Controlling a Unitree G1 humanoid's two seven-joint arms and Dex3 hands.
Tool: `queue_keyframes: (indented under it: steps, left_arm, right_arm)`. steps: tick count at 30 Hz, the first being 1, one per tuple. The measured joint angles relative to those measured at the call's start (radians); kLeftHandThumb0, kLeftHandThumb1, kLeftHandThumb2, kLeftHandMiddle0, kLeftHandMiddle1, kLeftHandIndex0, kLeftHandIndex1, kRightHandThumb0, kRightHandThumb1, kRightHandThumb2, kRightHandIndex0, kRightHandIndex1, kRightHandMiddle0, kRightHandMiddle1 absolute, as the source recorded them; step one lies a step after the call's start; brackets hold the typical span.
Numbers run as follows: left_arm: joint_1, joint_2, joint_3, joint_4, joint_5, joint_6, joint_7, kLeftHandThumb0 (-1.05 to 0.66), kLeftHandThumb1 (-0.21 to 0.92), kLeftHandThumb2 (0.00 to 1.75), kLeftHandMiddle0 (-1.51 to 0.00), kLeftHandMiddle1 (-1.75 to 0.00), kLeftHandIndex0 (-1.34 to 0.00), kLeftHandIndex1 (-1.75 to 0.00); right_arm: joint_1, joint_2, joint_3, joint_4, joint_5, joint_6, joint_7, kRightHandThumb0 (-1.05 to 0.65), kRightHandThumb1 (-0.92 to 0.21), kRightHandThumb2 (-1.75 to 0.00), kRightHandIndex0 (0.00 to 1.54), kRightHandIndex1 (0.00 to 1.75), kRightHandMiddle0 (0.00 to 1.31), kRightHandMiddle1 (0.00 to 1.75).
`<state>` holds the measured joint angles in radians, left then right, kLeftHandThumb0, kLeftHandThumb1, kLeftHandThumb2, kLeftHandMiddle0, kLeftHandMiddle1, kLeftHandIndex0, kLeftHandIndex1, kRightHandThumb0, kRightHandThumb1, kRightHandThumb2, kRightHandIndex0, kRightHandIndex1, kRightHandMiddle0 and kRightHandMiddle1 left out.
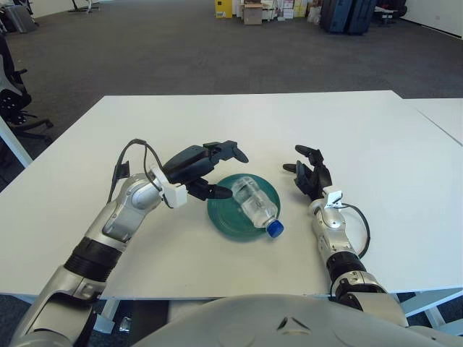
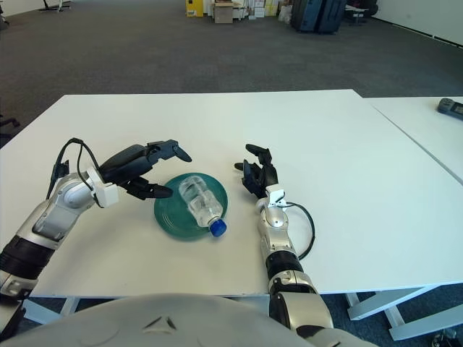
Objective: Put the bottle into the plate.
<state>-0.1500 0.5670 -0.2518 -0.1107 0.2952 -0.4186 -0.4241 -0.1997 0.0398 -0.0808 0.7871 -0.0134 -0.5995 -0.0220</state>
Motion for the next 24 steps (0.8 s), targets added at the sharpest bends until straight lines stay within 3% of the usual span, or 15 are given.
queue_keyframes:
  steps: [10, 24]
  left_arm:
    - [0.0, 0.009, 0.021, -0.037, 0.006, 0.048, -0.033, -1.03, 0.92, 0.68, -0.23, -0.02, 0.0, -0.89]
    - [0.001, -0.006, 0.023, -0.048, -0.001, 0.102, -0.036, -1.01, 0.92, 0.63, -0.27, -0.03, -0.03, -0.91]
  right_arm:
    - [-0.007, -0.001, 0.003, 0.026, -0.013, -0.018, -0.014, -0.48, -0.92, -0.61, 0.66, 0.97, 0.02, 0.91]
    - [-0.02, -0.003, 0.021, 0.048, -0.017, -0.03, -0.04, -0.51, -0.92, -0.64, 0.62, 0.99, 0.01, 0.93]
